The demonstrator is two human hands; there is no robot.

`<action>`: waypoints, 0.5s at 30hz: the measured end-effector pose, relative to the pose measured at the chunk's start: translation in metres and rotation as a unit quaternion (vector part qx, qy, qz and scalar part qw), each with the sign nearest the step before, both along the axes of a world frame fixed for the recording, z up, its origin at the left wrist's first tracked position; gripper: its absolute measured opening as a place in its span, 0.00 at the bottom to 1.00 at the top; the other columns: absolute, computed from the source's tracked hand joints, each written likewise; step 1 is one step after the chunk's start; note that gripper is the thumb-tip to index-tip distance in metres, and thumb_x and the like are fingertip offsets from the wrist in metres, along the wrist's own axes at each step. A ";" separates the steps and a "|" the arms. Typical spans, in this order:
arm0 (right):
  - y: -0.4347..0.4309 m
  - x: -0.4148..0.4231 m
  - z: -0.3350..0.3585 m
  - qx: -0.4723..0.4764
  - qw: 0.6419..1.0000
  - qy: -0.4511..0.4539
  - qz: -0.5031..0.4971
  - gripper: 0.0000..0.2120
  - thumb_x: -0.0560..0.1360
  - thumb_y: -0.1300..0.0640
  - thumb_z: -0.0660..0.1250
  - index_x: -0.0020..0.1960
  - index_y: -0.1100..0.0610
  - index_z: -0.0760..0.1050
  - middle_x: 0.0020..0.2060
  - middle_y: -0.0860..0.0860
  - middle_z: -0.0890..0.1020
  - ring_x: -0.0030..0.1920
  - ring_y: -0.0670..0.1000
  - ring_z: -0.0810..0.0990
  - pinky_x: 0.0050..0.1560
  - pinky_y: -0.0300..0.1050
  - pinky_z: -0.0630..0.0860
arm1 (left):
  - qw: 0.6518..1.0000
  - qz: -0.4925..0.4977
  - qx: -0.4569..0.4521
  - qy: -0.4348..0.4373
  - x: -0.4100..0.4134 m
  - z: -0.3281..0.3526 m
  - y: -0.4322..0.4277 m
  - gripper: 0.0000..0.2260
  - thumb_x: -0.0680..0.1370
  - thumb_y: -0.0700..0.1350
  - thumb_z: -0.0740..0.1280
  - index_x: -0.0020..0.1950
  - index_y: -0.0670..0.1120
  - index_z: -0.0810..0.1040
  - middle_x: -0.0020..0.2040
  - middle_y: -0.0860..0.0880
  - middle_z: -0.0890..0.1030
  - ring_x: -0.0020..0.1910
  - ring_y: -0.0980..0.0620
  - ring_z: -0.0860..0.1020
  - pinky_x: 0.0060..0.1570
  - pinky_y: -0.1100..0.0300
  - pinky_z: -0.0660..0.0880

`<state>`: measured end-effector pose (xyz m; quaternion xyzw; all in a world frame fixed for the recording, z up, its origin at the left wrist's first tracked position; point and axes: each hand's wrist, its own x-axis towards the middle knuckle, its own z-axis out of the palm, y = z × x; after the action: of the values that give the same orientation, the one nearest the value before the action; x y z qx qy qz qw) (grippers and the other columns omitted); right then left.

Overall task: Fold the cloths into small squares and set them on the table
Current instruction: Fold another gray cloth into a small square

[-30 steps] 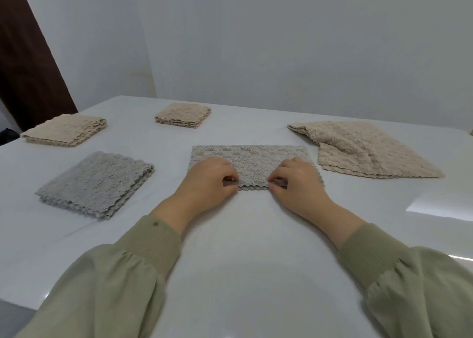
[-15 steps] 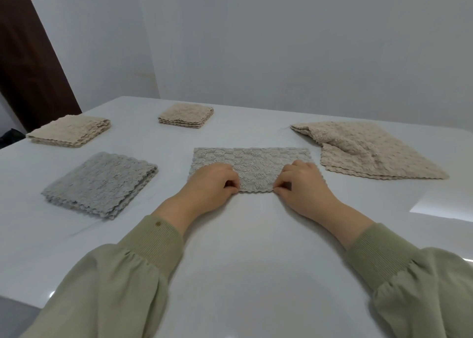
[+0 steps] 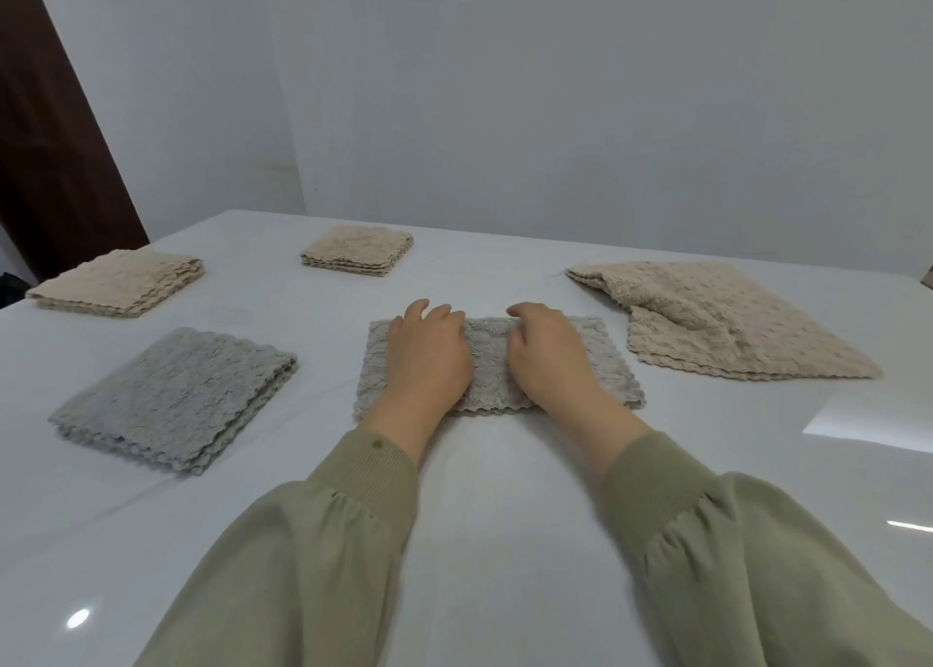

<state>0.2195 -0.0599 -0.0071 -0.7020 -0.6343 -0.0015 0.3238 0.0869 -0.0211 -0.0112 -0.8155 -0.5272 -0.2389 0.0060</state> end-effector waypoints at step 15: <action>0.012 0.044 -0.015 -0.264 0.952 -0.134 -0.081 0.28 0.80 0.44 0.40 0.77 0.52 0.46 0.77 0.50 0.48 0.77 0.52 0.46 0.73 0.59 0.43 | 0.970 0.026 -0.210 0.118 -0.047 -0.011 0.019 0.27 0.80 0.62 0.44 0.77 0.55 0.46 0.78 0.54 0.44 0.77 0.51 0.42 0.73 0.43 0.43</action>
<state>0.2630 -0.0482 -0.0216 -0.8050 -0.5903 0.0454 0.0380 0.0394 -0.0021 -0.0218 -0.8067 -0.5823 -0.0248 -0.0975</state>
